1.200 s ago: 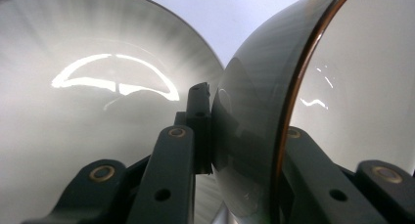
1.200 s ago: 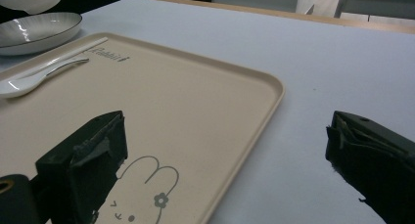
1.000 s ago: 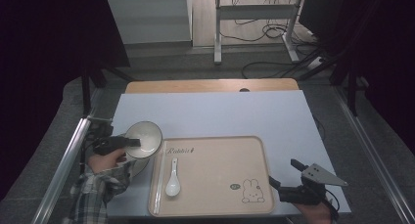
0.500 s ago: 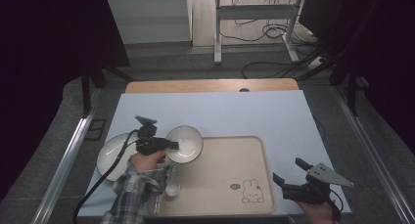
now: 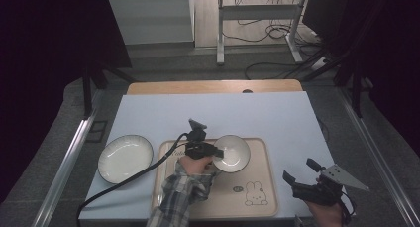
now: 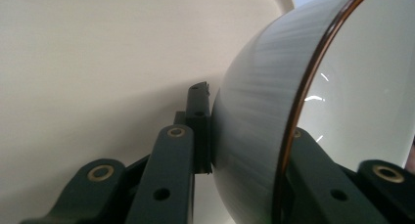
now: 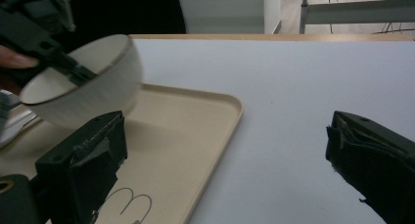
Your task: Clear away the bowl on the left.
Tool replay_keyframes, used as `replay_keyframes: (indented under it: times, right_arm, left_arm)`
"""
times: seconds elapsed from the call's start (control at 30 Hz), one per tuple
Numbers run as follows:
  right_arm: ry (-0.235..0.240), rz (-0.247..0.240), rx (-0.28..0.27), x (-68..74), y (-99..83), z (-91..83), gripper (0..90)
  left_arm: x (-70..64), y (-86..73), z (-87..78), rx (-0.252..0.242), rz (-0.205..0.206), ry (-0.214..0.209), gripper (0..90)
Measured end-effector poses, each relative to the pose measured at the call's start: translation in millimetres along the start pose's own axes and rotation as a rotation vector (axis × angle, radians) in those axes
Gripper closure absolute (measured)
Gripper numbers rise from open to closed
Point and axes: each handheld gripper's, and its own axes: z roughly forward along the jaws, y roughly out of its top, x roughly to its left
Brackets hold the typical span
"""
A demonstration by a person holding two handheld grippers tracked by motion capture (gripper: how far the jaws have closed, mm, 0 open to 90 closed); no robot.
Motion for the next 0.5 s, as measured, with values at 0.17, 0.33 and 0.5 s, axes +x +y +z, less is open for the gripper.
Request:
replay_keyframes:
  times: [0.17,0.33,0.5]
  right_arm:
    - [0.012,0.003,0.000,0.1,0.2,0.4,1.6]
    - [0.020,0.011,-0.002,-1.0,0.1,1.0,1.6]
    - [0.023,0.024,-0.016,-3.2,1.5,-2.0,1.6]
  left_arm:
    - [-11.5,11.0,26.0,0.037,0.002,0.027,77.9]
    - [-19.1,17.9,43.9,0.065,-0.001,0.038,77.9]
    - [-24.9,21.2,56.9,0.098,-0.003,0.090,77.7]
